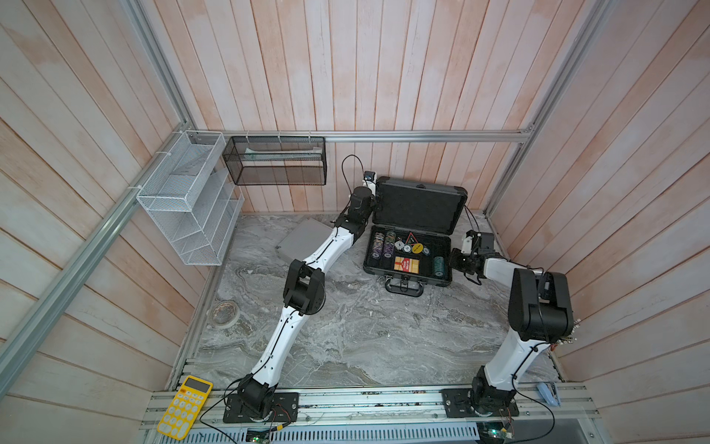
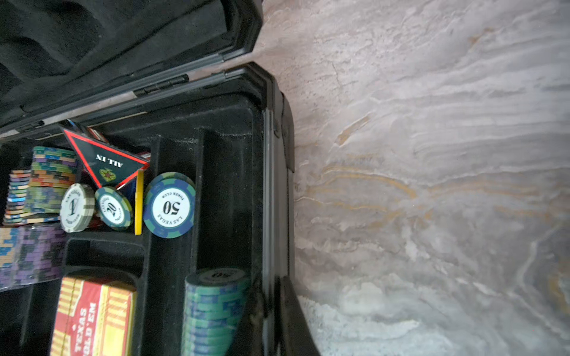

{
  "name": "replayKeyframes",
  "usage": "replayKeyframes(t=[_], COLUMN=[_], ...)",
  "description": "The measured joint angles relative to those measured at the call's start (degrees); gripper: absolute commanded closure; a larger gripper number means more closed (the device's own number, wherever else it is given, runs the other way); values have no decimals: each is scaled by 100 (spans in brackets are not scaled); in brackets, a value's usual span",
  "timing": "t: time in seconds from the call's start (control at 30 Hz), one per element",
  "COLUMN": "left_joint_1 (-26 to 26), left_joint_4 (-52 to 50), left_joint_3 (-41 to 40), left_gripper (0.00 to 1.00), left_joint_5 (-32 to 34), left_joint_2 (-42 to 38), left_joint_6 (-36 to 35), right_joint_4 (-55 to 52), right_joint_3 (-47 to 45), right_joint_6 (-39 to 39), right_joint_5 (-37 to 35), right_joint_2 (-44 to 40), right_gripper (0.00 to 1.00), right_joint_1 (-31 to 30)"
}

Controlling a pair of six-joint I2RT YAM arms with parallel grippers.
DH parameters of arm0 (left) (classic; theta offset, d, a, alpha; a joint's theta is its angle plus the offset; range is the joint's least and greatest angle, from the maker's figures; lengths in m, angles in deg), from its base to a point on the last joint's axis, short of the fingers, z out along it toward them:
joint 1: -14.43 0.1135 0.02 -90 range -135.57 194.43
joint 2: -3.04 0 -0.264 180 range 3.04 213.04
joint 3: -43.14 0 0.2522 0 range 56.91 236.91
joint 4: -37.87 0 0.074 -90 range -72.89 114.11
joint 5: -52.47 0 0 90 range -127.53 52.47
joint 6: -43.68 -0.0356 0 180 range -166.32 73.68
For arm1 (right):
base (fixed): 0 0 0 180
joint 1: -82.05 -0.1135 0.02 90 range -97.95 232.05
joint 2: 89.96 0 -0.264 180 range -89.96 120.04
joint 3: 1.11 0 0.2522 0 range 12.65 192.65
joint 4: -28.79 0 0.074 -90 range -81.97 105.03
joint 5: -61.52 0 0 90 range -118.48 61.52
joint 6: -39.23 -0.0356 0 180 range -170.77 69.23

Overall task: Open the poker set cases
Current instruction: Open the case lid on the poker set case.

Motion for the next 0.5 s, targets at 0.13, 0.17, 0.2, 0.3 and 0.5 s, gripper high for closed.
replayKeyframes(t=[0.13, 0.17, 0.2, 0.3, 0.5], left_joint_1=[13, 17, 26, 48, 149], left_joint_4=[94, 111, 138, 205, 210], left_joint_3=[79, 109, 155, 271, 341], left_gripper=[94, 92, 91, 87, 79], left_joint_5=[74, 83, 90, 31, -483], left_joint_2=[87, 118, 157, 260, 345], left_joint_6=[85, 105, 142, 291, 1145], right_joint_4=[4, 7, 13, 15, 24], right_joint_3=[234, 271, 299, 310, 308], right_joint_6=[190, 227, 262, 358, 376], right_joint_5=[11, 9, 13, 17, 35], right_joint_2=[190, 223, 247, 256, 256], right_gripper=[99, 99, 99, 99, 98], right_joint_1=[26, 26, 28, 31, 31])
